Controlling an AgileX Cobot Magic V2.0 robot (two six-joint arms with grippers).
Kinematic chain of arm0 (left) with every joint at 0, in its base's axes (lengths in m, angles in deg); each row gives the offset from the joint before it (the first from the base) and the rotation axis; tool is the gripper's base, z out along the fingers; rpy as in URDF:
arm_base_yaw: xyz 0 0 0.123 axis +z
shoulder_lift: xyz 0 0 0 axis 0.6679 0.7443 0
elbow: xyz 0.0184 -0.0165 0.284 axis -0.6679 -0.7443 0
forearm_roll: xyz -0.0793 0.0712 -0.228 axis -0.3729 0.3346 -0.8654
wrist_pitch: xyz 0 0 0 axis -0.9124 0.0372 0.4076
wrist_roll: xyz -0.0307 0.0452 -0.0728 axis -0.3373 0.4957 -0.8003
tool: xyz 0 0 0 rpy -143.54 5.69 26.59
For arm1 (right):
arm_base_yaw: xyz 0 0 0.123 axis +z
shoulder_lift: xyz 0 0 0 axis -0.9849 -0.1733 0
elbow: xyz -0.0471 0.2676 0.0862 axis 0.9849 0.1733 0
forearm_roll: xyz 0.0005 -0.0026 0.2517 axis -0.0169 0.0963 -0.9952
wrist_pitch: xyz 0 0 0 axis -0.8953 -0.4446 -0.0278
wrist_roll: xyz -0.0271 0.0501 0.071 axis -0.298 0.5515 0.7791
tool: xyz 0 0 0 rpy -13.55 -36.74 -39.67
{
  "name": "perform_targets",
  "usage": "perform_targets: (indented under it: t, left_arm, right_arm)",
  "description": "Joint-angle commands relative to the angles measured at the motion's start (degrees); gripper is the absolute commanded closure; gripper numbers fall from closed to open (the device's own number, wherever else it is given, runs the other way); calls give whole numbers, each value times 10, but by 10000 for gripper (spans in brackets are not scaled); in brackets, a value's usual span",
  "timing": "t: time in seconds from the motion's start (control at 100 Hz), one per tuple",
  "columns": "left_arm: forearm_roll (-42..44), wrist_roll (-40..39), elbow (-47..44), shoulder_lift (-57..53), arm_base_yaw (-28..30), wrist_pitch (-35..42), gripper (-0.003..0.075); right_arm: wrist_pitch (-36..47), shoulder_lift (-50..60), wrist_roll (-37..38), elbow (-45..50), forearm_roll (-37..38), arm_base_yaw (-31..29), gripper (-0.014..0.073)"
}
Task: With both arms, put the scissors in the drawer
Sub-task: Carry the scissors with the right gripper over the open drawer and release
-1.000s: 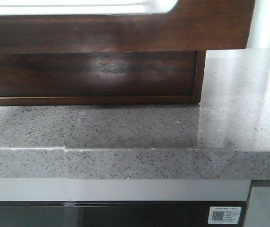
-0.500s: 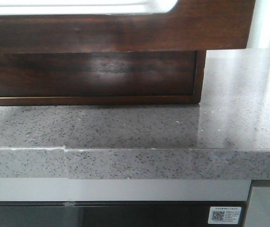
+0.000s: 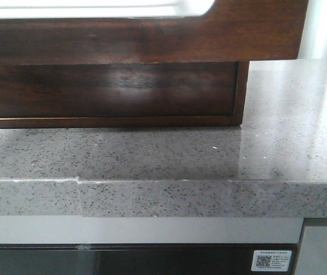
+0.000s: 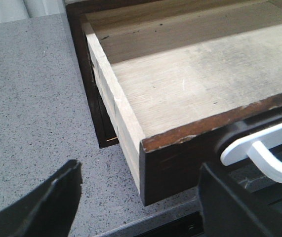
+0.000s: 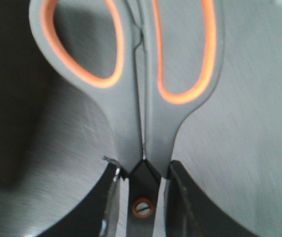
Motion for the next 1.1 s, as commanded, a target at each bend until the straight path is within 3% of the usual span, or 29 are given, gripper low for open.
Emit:
perform_targets:
  t: [0.0,0.24,0.37,0.63,0.94,1.09]
  left_arm:
    - [-11,-6,18,5,-6,43,249]
    - [-11,-6,18,5,-6,43,249]
    - [-11,-6,18,5,-6,43,249]
    - [-11,-6,18,5,-6,43,249]
    - [-11,-6,18,5,-6,43,249]
    - [-11,-6,18,5,-6,43,249]
  right_arm:
    - [20,23,-24,-55,-16,58,547]
    - [49,16,-96,-102,-16,269,547]
    - [54,-6,-137,-102,-14,354,547]
    - [47,-81,-220,-102,16,439,547]
    - [15,-171,-232,-102,224,538,547]
    - [8,-190,-232,-102,244,544,547]
